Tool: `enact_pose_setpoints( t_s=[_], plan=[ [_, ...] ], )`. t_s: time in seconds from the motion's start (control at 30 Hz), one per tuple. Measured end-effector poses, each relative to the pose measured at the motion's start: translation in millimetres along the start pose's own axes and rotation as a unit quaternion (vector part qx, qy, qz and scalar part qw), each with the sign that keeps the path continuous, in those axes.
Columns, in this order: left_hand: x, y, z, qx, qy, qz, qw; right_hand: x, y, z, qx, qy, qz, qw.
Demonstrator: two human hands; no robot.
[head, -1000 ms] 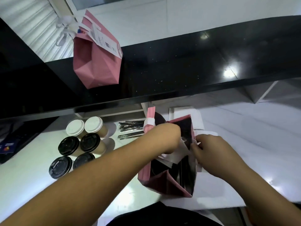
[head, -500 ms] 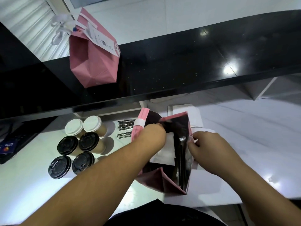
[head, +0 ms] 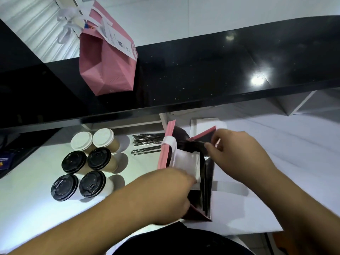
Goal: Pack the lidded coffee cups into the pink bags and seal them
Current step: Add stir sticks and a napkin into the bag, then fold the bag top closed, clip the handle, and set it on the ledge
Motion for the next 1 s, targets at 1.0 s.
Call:
enact_pose_setpoints(
  t_s=[1.0],
  plan=[
    [50,52,-165,0.015,-0.035,0.245,0.969,-23,-4,-52,0.057,0.051,-0.084,0.994]
  ],
)
Point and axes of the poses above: each hand's wrist, its own y-axis away from the middle knuckle, its own x-axis out of the back of the hand, z = x × y, the point moved 7 cm from there along -y, towards the middle knuckle, and after that the axes turned 13 degrees about y, right-handed, at the moved point
